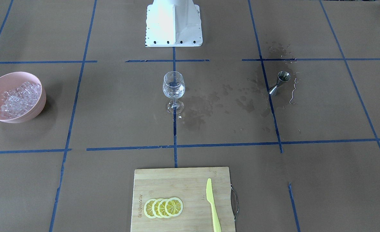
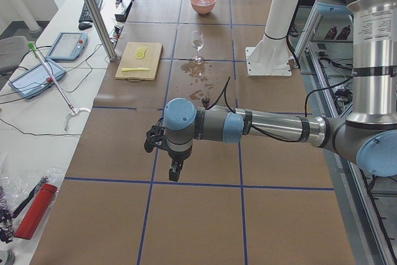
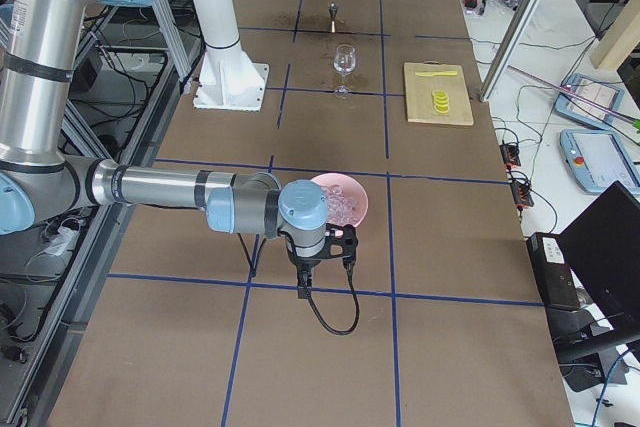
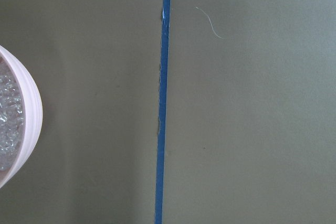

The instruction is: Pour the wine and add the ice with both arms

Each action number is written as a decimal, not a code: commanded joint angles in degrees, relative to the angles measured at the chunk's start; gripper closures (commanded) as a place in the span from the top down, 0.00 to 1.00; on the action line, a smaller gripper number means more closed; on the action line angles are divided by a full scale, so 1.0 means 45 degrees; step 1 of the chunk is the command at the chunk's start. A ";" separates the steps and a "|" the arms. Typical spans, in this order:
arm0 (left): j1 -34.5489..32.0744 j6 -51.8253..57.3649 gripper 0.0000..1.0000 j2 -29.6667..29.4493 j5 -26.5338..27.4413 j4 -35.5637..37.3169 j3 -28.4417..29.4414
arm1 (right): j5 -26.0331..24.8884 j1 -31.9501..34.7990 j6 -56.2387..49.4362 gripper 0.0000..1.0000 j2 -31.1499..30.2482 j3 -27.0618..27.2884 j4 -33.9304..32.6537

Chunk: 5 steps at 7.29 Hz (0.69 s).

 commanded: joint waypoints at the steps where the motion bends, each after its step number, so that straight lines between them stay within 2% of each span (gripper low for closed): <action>1: 0.0000 0.0039 1.00 -0.0001 0.0000 -0.0039 -0.0018 | 0.0000 0.0009 0.0019 1.00 0.0000 0.0000 0.0000; 4: 0.0000 0.0117 1.00 -0.0021 0.0155 -0.0078 -0.0057 | 0.0019 0.0009 0.0000 1.00 0.0000 0.0117 0.0019; 5: 0.0000 0.0117 1.00 -0.0021 0.0137 -0.0852 -0.0077 | 0.0000 -0.0010 0.0039 1.00 0.0097 0.0137 0.0020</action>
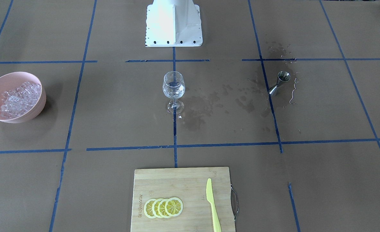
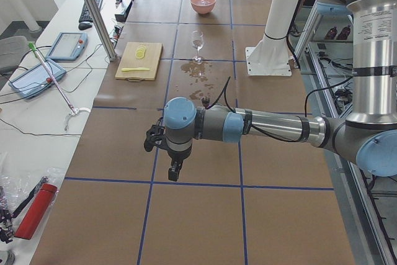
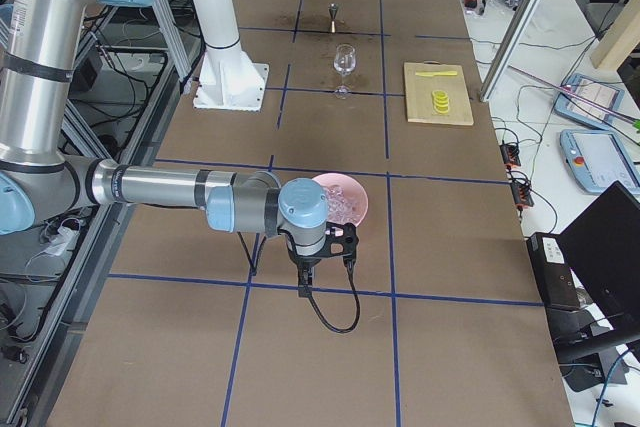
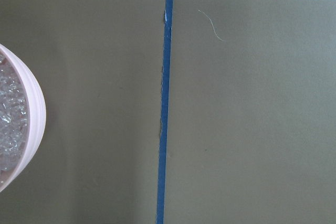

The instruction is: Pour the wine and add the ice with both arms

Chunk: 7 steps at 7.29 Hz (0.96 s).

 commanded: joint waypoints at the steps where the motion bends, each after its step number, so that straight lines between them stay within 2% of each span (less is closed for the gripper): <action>1: 0.0000 0.0019 1.00 0.0070 0.0012 -0.1294 0.0005 | 0.0031 -0.0015 0.0052 1.00 0.0228 0.0212 0.0044; 4: 0.0000 0.0019 1.00 0.0090 -0.0124 -0.1670 0.0005 | -0.0027 -0.0015 0.0150 1.00 0.0288 0.0175 0.1659; 5: 0.0019 -0.0058 1.00 -0.0084 -0.0453 -0.2484 0.0218 | -0.0027 -0.0015 0.0285 1.00 0.0346 0.0097 0.2111; 6: 0.0019 -0.0136 1.00 -0.0395 -0.0379 -0.4252 0.0355 | 0.0050 -0.0015 0.0499 1.00 0.0463 0.0193 0.2154; 7: 0.0000 -0.0098 1.00 -0.0340 -0.0494 -0.5178 0.0337 | 0.0070 -0.0015 0.0811 1.00 0.0580 0.0233 0.2193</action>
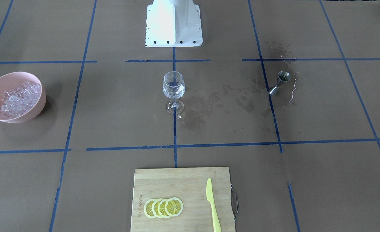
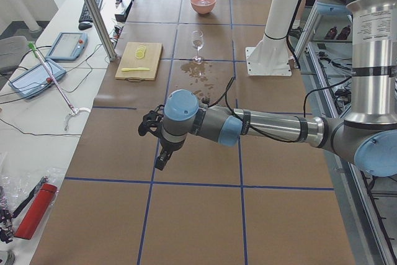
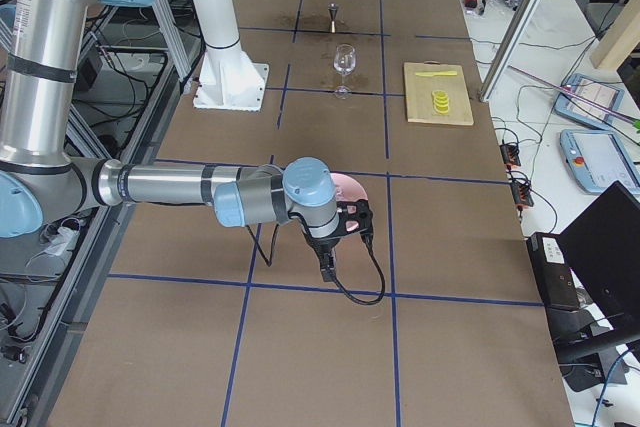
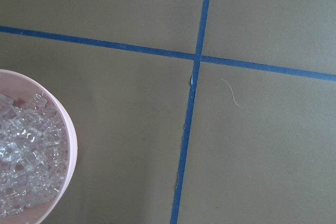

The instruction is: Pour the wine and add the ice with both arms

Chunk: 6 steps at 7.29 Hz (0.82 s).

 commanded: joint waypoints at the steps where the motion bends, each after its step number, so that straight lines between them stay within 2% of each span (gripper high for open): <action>1: 0.0025 -0.0857 1.00 -0.0581 -0.0092 -0.2015 0.0327 | 0.0002 0.0000 0.0182 1.00 0.0180 0.0051 0.0397; 2: 0.0006 -0.1503 1.00 -0.0586 -0.0091 -0.3026 0.0311 | 0.0060 0.0000 0.0335 1.00 0.0026 -0.0200 0.1425; 3: 0.0006 -0.1568 1.00 -0.0586 -0.0401 -0.4506 0.0891 | 0.0060 0.0000 0.0375 1.00 0.0083 -0.0145 0.1686; 4: 0.0064 -0.1607 1.00 -0.0605 -0.0558 -0.5932 0.0935 | 0.0080 0.0000 0.0627 1.00 0.0199 -0.0164 0.1708; 5: 0.0684 -0.1665 1.00 -0.0625 -0.0560 -0.6700 0.0935 | 0.0061 -0.0058 0.0668 1.00 0.0220 -0.0164 0.1689; 6: 0.1715 -0.2826 1.00 -0.0683 -0.0444 -0.6824 0.0665 | 0.0080 -0.0059 0.0669 1.00 0.0220 -0.0145 0.1689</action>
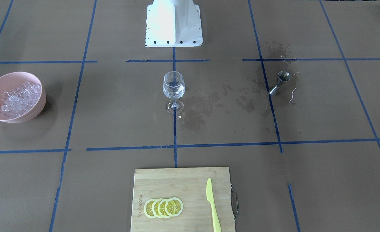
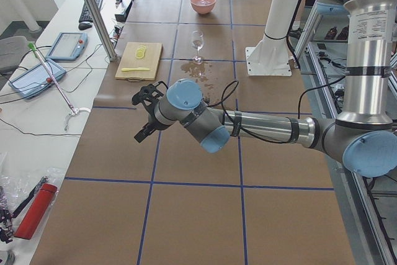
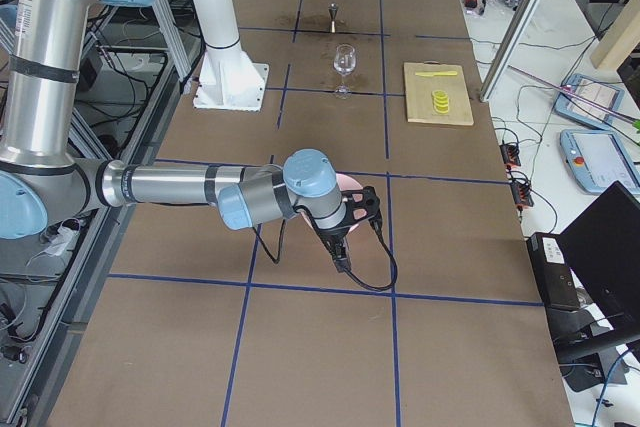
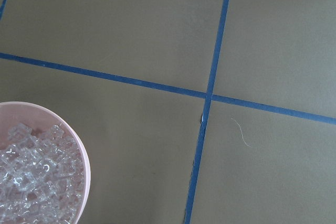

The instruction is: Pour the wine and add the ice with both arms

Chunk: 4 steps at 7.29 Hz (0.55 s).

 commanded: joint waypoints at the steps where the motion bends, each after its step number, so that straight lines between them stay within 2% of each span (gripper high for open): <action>1: 0.1804 -0.3302 1.00 -0.0075 0.0771 -0.1985 -0.0485 | 0.0031 -0.0019 0.0046 1.00 0.0001 0.0011 0.0060; 2: 0.2876 -0.5298 1.00 0.0041 0.2209 -0.3643 -0.0546 | 0.0031 -0.0019 0.0046 1.00 -0.0018 0.0011 0.0080; 4: 0.5122 -0.7338 1.00 0.0392 0.5022 -0.4999 -0.0857 | 0.0031 -0.0019 0.0046 1.00 -0.0057 0.0011 0.0080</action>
